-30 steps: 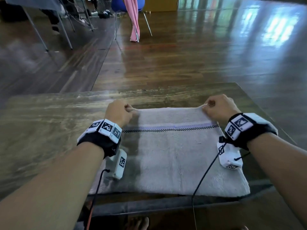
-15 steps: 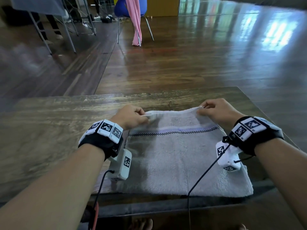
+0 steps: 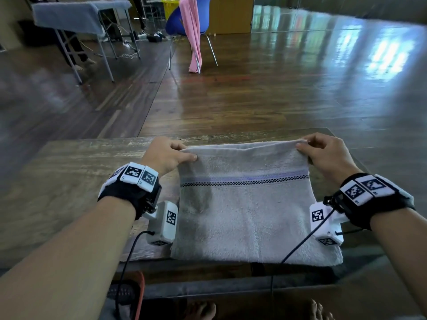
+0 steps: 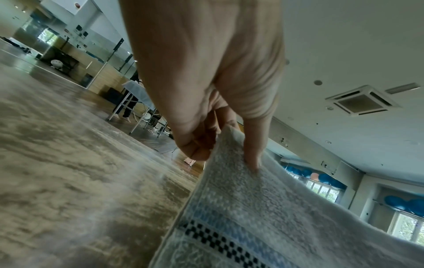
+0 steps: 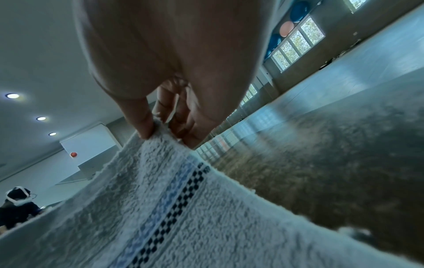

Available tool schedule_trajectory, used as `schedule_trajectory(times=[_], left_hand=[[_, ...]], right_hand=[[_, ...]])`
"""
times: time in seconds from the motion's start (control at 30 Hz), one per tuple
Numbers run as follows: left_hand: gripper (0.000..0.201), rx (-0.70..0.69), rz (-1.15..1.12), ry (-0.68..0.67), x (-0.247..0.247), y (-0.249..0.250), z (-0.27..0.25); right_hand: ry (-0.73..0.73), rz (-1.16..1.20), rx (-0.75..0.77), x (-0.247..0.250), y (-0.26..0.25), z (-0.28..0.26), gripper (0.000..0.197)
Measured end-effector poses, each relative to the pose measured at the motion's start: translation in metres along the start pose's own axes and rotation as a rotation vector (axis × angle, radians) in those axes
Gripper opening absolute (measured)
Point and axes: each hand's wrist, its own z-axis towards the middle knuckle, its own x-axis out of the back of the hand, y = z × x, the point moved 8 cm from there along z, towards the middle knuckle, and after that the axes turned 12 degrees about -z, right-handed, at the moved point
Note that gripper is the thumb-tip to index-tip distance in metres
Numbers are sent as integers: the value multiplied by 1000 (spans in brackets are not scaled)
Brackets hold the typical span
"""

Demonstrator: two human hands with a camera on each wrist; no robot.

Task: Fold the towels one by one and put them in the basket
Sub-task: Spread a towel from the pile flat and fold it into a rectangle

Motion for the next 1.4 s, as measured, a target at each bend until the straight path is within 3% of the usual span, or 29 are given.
schedule_trajectory(times=[0.3,0.57,0.77,1.1,1.27,1.4], left_hand=[[11,46,52,17,6,-4,-11],[8,60,288,-26,-1,-11,-13],[6,35,404,-88,-13,-10,-16],[9,-43,369,-30,-9,3,-12],[10,-135,430,-6,-10,26,-15],[12,-149,362,80,-4,52,-17]], right_hand=[[-5,-144,-102,0,23,-6,11],[-77,-520,172,-10,6,-23,8],[-202,-567,193,-20,8,-27,16],[-14,-400,211,5,-12,-19,10],[-4,-617,306,8,-23,-15,13],[108,-669,232,26,-35,-11,17]])
